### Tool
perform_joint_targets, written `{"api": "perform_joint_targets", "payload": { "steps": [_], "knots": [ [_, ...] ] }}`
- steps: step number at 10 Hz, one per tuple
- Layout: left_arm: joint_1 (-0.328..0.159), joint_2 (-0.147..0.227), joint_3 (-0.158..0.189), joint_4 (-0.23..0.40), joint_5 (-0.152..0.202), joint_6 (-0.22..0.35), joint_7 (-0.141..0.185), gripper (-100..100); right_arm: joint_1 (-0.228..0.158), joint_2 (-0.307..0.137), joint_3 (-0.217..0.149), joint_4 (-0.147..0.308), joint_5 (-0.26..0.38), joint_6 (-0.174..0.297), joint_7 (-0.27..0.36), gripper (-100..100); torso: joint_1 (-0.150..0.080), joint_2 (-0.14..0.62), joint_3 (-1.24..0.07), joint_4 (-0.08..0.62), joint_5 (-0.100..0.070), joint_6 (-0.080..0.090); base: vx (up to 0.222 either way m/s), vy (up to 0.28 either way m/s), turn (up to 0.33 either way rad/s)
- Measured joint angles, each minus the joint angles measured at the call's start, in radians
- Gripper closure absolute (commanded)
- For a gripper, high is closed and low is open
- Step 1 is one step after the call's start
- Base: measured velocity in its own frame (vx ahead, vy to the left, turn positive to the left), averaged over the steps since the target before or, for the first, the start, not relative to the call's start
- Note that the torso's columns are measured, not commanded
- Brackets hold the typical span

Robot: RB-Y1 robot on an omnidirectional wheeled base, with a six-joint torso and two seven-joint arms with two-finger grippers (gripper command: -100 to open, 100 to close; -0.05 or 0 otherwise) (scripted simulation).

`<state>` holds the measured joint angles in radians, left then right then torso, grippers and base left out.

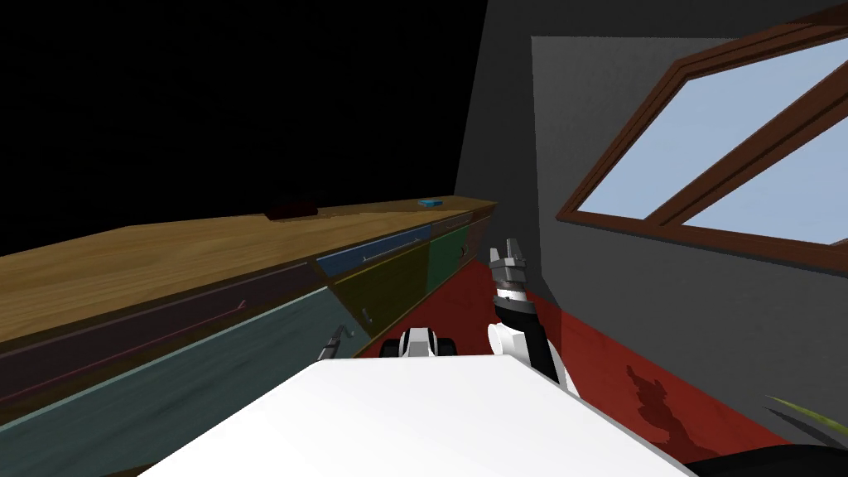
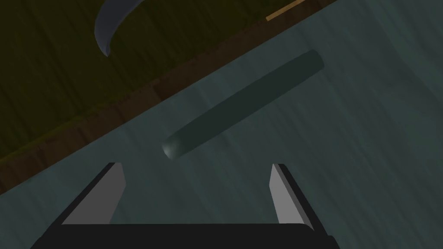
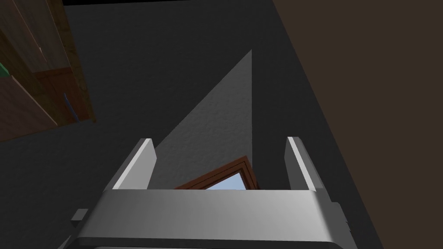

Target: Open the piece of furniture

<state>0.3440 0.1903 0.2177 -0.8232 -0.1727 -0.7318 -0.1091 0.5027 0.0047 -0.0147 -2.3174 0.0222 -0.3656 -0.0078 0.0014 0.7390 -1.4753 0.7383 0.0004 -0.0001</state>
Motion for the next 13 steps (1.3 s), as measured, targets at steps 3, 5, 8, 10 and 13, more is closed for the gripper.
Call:
{"api": "perform_joint_targets", "payload": {
  "steps": [3, 5, 8, 10, 13],
  "knots": [
    [-0.007, 0.005, 0.008, 0.06, -0.004, 0.001, -0.005, -100, 0.0, 0.0, 0.0, 0.0, 0.0, 0.0, 0.0, 0, -0.002, -0.001, -0.001, 0.0, -0.001, 0.0, 0.055, -0.072, 0.039],
    [-0.021, -0.009, 0.011, 0.078, -0.004, -0.003, -0.021, -100, 0.0, 0.0, 0.0, 0.0, 0.0, 0.0, 0.0, 0, 0.006, -0.002, -0.001, 0.0, 0.001, 0.0, 0.052, 0.053, 0.016],
    [-0.01, 0.0, -0.002, 0.07, -0.018, -0.021, -0.021, 100, -0.001, 0.0, 0.0, 0.0, 0.0, 0.0, 0.0, 0, 0.0, 0.006, 0.004, 0.0, 0.003, 0.001, -0.113, 0.022, -0.101],
    [0.021, 0.006, -0.037, 0.057, -0.05, -0.052, -0.011, 100, -0.001, 0.0, 0.0, 0.0, 0.0, 0.0, 0.0, 0, -0.003, 0.005, 0.003, 0.001, 0.0, 0.001, -0.263, 0.005, -0.157],
    [0.089, 0.023, -0.1, 0.014, -0.108, -0.108, 0.009, 100, -0.001, 0.0, 0.0, 0.0, 0.0, 0.0, 0.0, 0, -0.001, -0.004, -0.002, -0.001, 0.0, 0.0, -0.269, 0.029, -0.145]
  ]
}}
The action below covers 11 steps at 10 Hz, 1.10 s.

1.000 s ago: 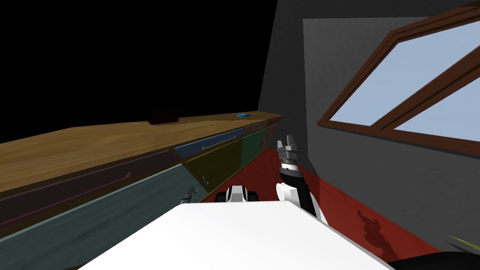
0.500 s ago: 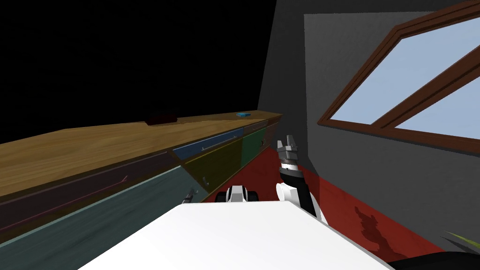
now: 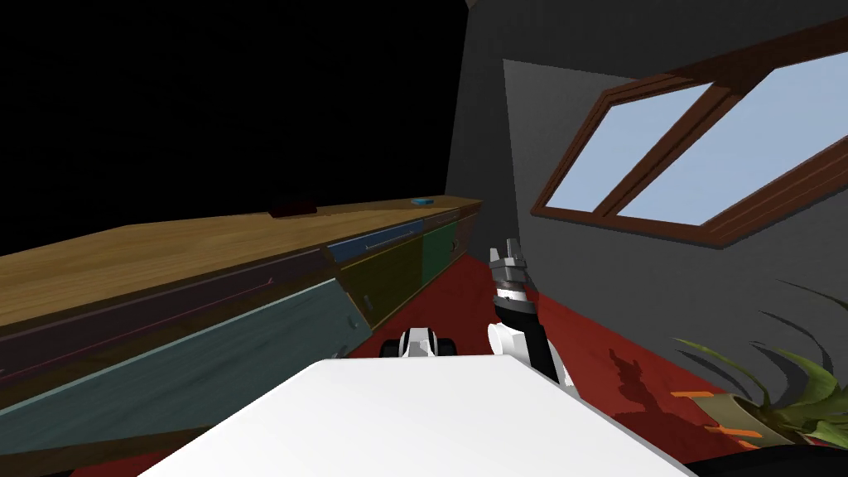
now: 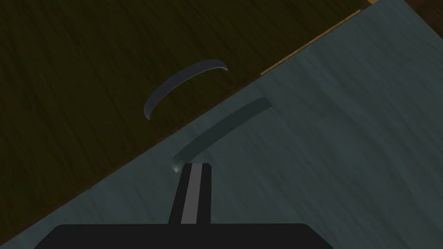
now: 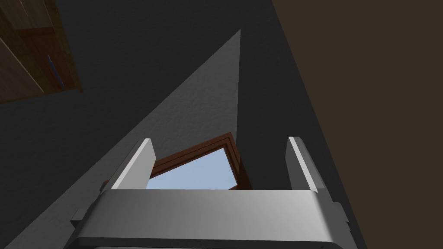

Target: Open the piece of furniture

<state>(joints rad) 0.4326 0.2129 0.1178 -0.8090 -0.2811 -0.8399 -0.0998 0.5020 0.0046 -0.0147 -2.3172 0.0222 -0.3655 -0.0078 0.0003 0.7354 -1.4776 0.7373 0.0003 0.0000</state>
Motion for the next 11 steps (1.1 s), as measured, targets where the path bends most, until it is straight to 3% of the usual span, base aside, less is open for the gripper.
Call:
{"api": "perform_joint_targets", "payload": {
  "steps": [1, 2, 3, 7, 9, 10, 11],
  "knots": [
    [0.01, 0.006, -0.023, -0.001, -0.022, -0.02, 0.005, 100, 0.0, 0.0, 0.0, 0.0, 0.0, 0.0, 0.0, 0, -0.001, 0.003, 0.001, 0.001, 0.0, 0.0, -0.149, 0.01, -0.04],
    [0.011, 0.006, -0.025, 0.0, -0.025, -0.025, 0.006, -100, 0.0, 0.0, 0.0, 0.0, 0.0, 0.0, 0.0, 0, -0.001, -0.004, -0.002, -0.001, 0.0, 0.0, 0.079, -0.028, 0.04],
    [0.02, 0.018, -0.012, -0.02, -0.022, -0.012, -0.003, -100, 0.001, 0.0, 0.0, 0.0, 0.0, 0.0, 0.0, 0, -0.002, -0.013, -0.008, -0.003, -0.001, 0.0, 0.152, -0.029, 0.023],
    [-0.04, 0.054, 0.048, 0.026, -0.008, 0.014, -0.066, -100, 0.001, 0.0, 0.0, 0.0, 0.0, 0.0, 0.0, 0, 0.0, 0.003, 0.002, 0.001, 0.0, 0.0, 0.171, -0.041, 0.022],
    [-0.067, 0.044, 0.051, 0.052, -0.006, 0.016, -0.084, -100, 0.001, 0.0, 0.0, 0.0, 0.0, 0.0, 0.0, 0, 0.004, 0.009, 0.006, 0.003, 0.001, 0.0, 0.057, 0.031, -0.004],
    [-0.07, 0.043, 0.051, 0.056, -0.005, 0.016, -0.088, 100, 0.001, 0.0, 0.0, 0.0, 0.0, 0.0, 0.0, 0, 0.001, 0.008, 0.005, 0.002, 0.0, 0.0, -0.027, -0.008, 0.004],
    [-0.052, 0.053, 0.05, 0.037, -0.007, 0.016, -0.077, 100, 0.001, 0.0, 0.0, 0.0, 0.0, 0.0, 0.0, 0, -0.002, 0.008, 0.005, 0.002, -0.001, 0.0, -0.026, -0.001, 0.022]
  ]
}}
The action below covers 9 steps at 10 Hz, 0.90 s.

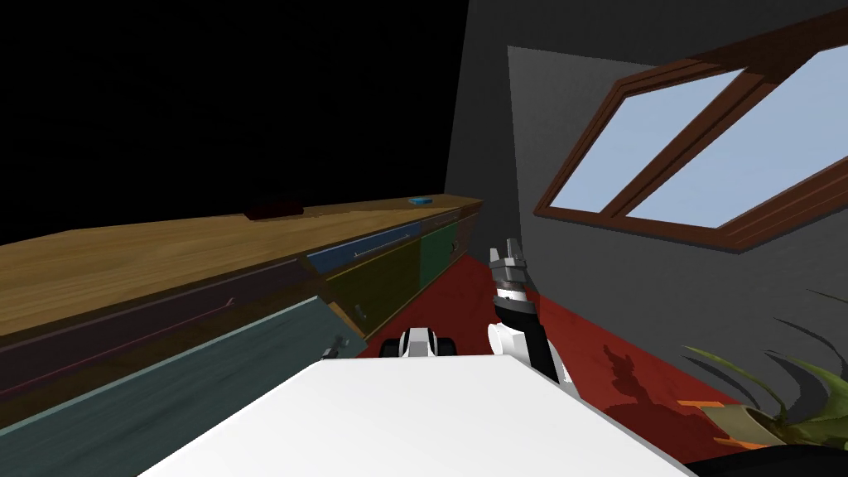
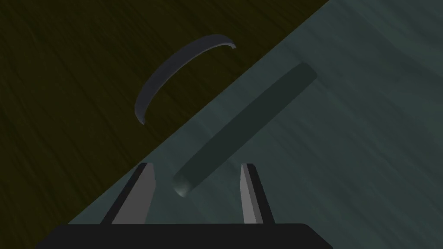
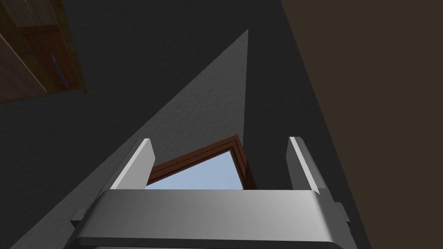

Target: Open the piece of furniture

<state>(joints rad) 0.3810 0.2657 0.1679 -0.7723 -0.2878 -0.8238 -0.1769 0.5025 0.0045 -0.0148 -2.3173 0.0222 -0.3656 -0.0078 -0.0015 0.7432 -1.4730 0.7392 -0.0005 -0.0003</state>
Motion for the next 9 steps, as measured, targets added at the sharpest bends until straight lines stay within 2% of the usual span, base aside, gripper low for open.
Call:
{"api": "perform_joint_targets", "payload": {
  "steps": [1, 3, 7, 8, 9],
  "knots": [
    [0.005, 0.002, 0.001, -0.001, 0.0, 0.002, 0.003, 100, 0.0, 0.0, 0.0, 0.0, 0.0, 0.0, 0.0, 0, -0.001, -0.003, -0.002, 0.0, 0.0, 0.002, -0.141, 0.072, -0.01],
    [-0.057, -0.017, -0.023, 0.048, -0.015, 0.026, -0.009, 100, -0.001, 0.0, 0.0, 0.0, 0.0, 0.0, 0.0, 0, 0.005, 0.006, 0.004, 0.002, 0.002, 0.0, -0.287, 0.095, -0.026],
    [-0.164, -0.034, -0.046, 0.114, -0.029, 0.045, -0.026, 100, 0.0, 0.0, 0.0, 0.0, 0.0, 0.0, 0.0, 0, 0.001, -0.009, -0.005, -0.002, 0.0, 0.0, -0.155, 0.053, -0.01],
    [-0.22, -0.039, -0.053, 0.173, -0.034, 0.047, -0.033, 100, 0.0, 0.0, 0.0, 0.0, 0.0, 0.0, 0.0, 0, 0.002, -0.004, -0.002, -0.001, 0.001, 0.0, -0.183, 0.052, -0.014],
    [-0.249, -0.046, -0.058, 0.192, -0.037, 0.048, -0.041, 100, 0.0, 0.0, 0.0, 0.0, 0.0, 0.0, 0.0, 0, 0.001, -0.004, -0.002, -0.001, 0.001, 0.0, -0.083, 0.028, 0.0]
  ]
}}
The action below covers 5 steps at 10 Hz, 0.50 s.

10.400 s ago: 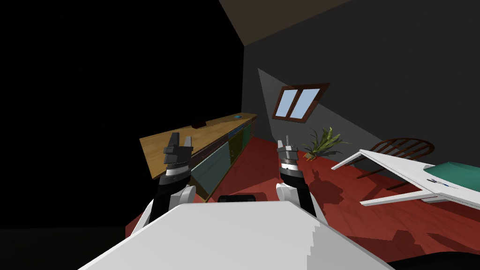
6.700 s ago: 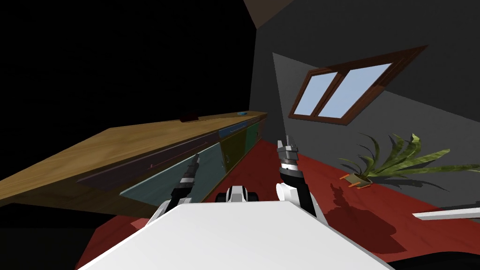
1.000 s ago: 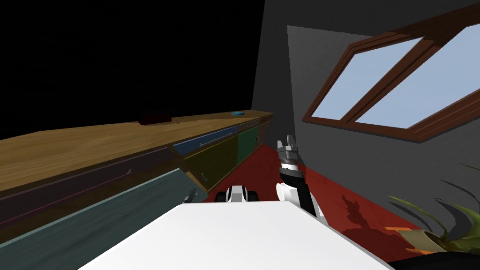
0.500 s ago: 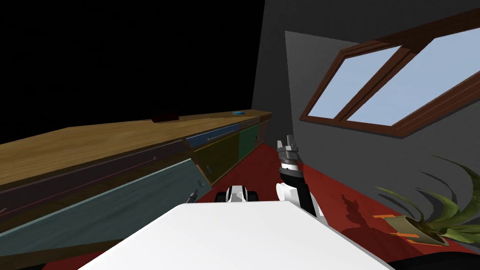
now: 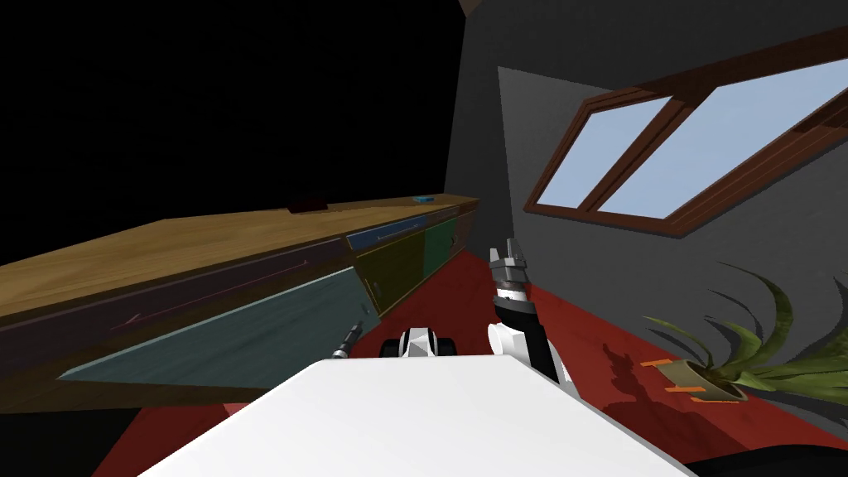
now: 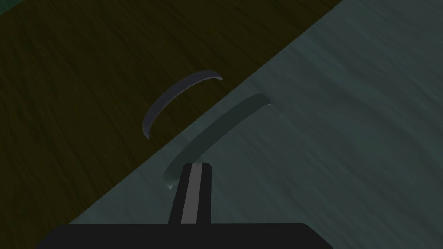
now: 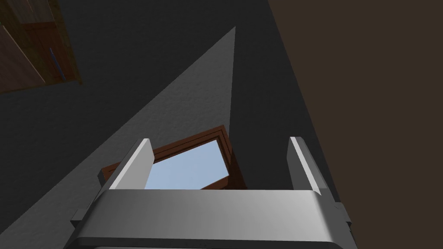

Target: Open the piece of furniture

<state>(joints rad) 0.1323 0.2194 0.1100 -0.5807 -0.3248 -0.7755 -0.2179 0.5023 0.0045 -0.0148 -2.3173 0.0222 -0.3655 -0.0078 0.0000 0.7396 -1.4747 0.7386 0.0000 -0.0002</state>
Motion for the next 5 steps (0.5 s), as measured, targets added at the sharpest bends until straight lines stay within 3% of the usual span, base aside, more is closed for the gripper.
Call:
{"api": "perform_joint_targets", "payload": {
  "steps": [2, 3, 4, 5],
  "knots": [
    [-0.002, -0.017, -0.022, -0.062, -0.013, 0.051, 0.006, 100, 0.0, 0.0, 0.0, 0.0, 0.0, 0.0, 0.0, 0, 0.001, -0.002, -0.002, -0.001, 0.0, 0.0, -0.151, 0.068, -0.011],
    [-0.045, -0.016, -0.022, -0.007, -0.013, 0.043, -0.001, 100, 0.0, 0.0, 0.0, 0.0, 0.0, 0.0, 0.0, 0, 0.001, -0.001, -0.001, 0.0, 0.0, 0.0, -0.22, 0.081, -0.02],
    [-0.053, -0.022, -0.039, -0.023, -0.024, 0.061, 0.001, 100, 0.0, 0.0, 0.0, 0.0, 0.0, 0.0, 0.0, 0, 0.001, 0.003, 0.001, 0.0, 0.0, 0.0, -0.201, 0.077, -0.01],
    [-0.087, -0.029, -0.042, 0.011, -0.026, 0.066, -0.005, 100, 0.0, 0.0, 0.0, 0.0, 0.0, 0.0, 0.0, 0, 0.0, 0.0, 0.0, 0.0, 0.0, 0.0, -0.208, 0.082, -0.018]
  ]
}}
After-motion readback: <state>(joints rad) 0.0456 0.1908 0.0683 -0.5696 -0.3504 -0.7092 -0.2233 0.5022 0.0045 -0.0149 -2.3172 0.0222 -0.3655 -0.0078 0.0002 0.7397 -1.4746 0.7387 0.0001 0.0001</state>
